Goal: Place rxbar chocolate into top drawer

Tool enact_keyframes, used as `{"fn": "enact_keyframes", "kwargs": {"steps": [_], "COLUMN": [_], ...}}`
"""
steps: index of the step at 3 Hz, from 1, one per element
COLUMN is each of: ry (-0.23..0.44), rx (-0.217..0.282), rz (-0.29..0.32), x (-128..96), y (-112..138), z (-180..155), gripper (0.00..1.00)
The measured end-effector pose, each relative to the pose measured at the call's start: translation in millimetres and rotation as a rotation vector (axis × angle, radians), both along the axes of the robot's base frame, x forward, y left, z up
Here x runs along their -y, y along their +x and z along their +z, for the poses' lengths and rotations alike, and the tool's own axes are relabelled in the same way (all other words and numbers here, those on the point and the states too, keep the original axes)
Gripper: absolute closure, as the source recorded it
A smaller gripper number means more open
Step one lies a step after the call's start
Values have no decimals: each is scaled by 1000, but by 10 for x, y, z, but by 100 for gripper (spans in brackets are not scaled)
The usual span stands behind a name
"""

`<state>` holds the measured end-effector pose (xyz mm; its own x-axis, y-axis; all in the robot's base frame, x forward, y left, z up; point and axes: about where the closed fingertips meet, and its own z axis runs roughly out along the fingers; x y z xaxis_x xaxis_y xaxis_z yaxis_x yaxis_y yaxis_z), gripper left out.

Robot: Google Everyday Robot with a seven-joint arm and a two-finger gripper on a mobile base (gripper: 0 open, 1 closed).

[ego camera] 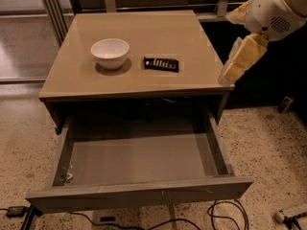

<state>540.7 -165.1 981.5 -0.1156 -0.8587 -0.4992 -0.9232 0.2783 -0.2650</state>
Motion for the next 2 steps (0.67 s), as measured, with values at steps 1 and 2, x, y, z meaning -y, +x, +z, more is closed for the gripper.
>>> {"fn": "enact_keyframes", "kwargs": {"steps": [1,2], "ry": [0,-16], "rx": [0,13], "rz": [0,23], "x": [0,-59], "y": [1,164], "z": [0,-46], "gripper": [0,0]}}
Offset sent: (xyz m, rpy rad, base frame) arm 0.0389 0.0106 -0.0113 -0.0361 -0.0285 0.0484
